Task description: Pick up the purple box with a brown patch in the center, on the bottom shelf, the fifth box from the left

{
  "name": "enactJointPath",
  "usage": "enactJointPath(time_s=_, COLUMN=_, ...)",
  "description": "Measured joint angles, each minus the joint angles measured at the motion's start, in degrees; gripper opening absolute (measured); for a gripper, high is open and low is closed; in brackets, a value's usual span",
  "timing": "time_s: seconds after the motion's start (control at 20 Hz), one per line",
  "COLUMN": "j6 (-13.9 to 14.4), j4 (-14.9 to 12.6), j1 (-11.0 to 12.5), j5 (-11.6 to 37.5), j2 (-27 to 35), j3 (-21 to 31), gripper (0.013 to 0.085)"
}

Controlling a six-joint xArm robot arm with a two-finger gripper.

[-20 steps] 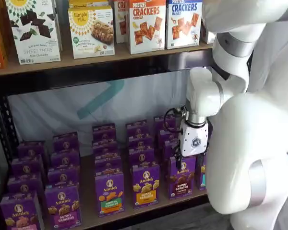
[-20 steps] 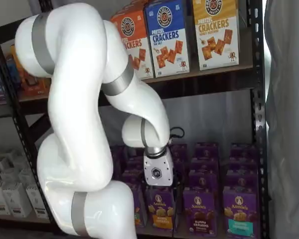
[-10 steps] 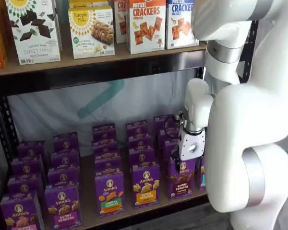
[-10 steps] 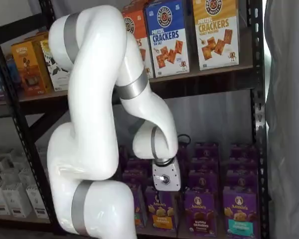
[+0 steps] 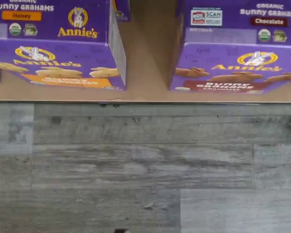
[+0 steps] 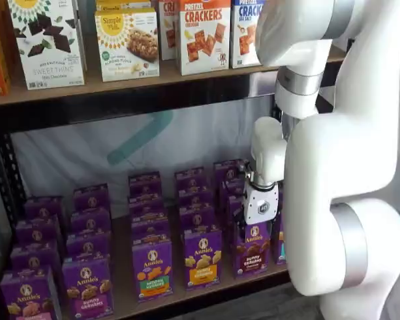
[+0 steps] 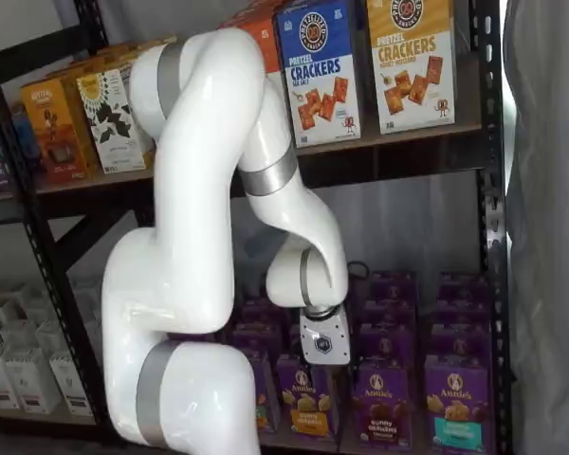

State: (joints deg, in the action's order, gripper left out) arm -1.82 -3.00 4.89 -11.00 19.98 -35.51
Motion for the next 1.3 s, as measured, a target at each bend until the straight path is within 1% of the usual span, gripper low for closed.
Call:
enactJointPath(time_s=0.05, j6=-4.0, j4=4.59, j1=-0.49, j5=-0.83, j2=0.72, j3=-1.01, gripper=0.085)
enactJointPath(time_s=0.1, j6=-6.16, j4=7.05, j1=-0.74, j5=-1.16, j2=1.38, j3=-1.86, gripper=0.085)
enactJointPath(time_s=0.25, j6=-5.49, j4=6.11, j1=-0.42, j5=-0.43, j2=3.36, j3=-3.87, gripper=0.085)
enactJointPath(time_s=0.3, j6=-5.87, j4=6.49, j1=-0.42, j5=-0.07, j2=3.93, j3=-4.42, gripper=0.085)
enactJointPath(time_s=0.4, j6=-5.2, j4=5.62, j1=-0.25, j5=0.45, j2=5.19, j3=-5.64, gripper=0.085)
enactJointPath(time_s=0.5, j6=-3.54, j4=3.66, j1=0.06, j5=0.36, j2=6.54, j3=-7.14, gripper=0.085)
enactJointPath(time_s=0.6, j6=-3.37, j4=3.33, j1=0.18, j5=0.44, j2=7.75, j3=-8.47, gripper=0.085)
enactJointPath(time_s=0.75, j6=-4.24, j4=4.13, j1=0.26, j5=0.24, j2=8.96, j3=-10.01, gripper=0.085)
enactJointPath(time_s=0.9, j6=-5.97, j4=5.7, j1=0.46, j5=-0.37, j2=10.27, j3=-11.85, gripper=0.085)
enactJointPath(time_s=1.0, j6=-7.71, j4=7.21, j1=0.74, j5=-0.86, j2=11.13, j3=-13.16, gripper=0.085)
enactJointPath(time_s=1.05, j6=-8.03, j4=7.33, j1=0.98, j5=-0.92, j2=11.54, j3=-13.77, gripper=0.085)
enactJointPath(time_s=1.2, j6=-5.5, j4=3.72, j1=2.0, j5=-1.23, j2=12.67, j3=-15.43, gripper=0.085)
enactJointPath(time_s=1.3, j6=-5.0, j4=2.75, j1=2.43, j5=-1.68, j2=13.35, j3=-16.44, gripper=0.085)
